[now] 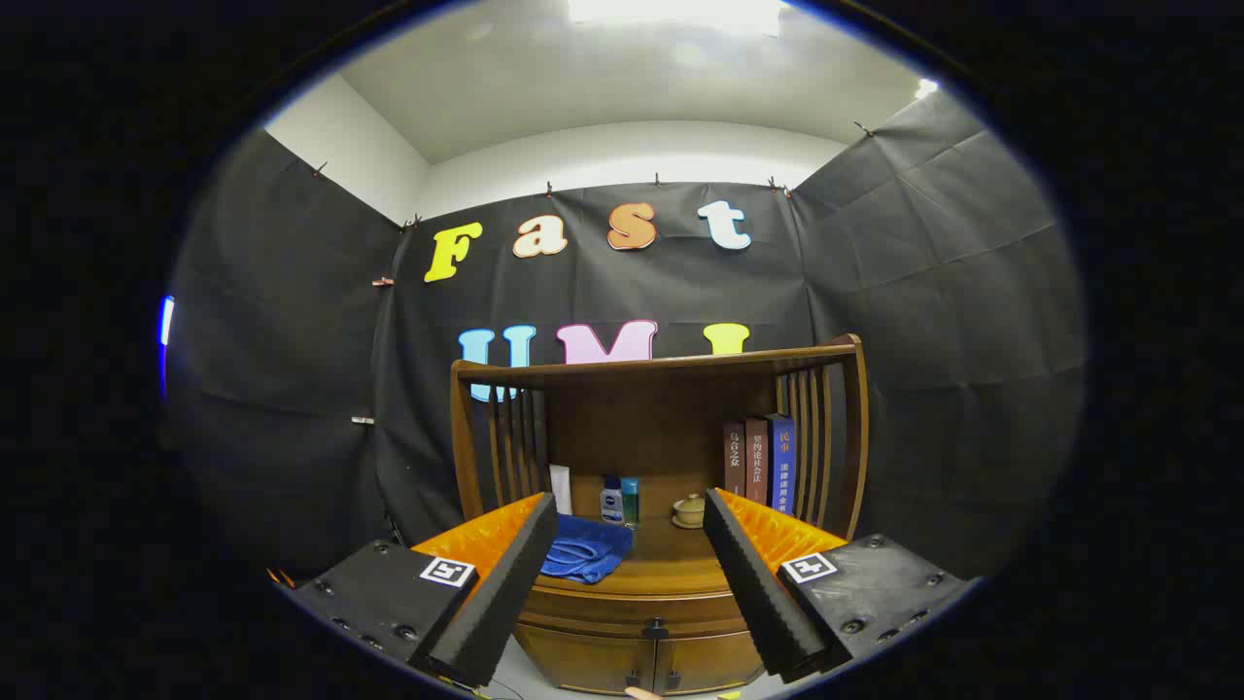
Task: Pull open the drawer, take out the items inside it, and place them on the countertop above the cabinet.
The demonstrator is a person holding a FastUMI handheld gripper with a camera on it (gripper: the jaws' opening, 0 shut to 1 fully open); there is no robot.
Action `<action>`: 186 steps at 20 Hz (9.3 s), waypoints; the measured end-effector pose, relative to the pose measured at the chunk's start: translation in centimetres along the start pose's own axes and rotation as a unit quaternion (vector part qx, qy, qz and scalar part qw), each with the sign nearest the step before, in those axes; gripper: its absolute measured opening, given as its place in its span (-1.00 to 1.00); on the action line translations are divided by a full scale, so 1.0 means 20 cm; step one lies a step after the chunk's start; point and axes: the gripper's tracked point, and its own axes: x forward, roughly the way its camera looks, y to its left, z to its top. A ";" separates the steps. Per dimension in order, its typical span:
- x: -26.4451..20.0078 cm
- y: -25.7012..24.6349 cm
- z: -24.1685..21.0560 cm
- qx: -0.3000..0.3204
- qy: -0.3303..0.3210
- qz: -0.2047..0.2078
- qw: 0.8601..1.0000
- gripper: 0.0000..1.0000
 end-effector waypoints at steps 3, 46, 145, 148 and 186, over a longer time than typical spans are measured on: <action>0.02 -0.01 -0.01 -0.004 0.005 -0.003 1.000 0.97; 0.49 -0.11 -1.22 0.013 0.121 -0.030 0.992 0.98; 0.56 -0.34 -1.96 -0.007 0.596 -0.069 0.800 -0.59; 0.52 -0.29 -1.87 0.014 0.578 -0.060 0.814 -0.59; 1.48 -0.34 -1.37 0.012 0.454 -0.063 0.889 0.94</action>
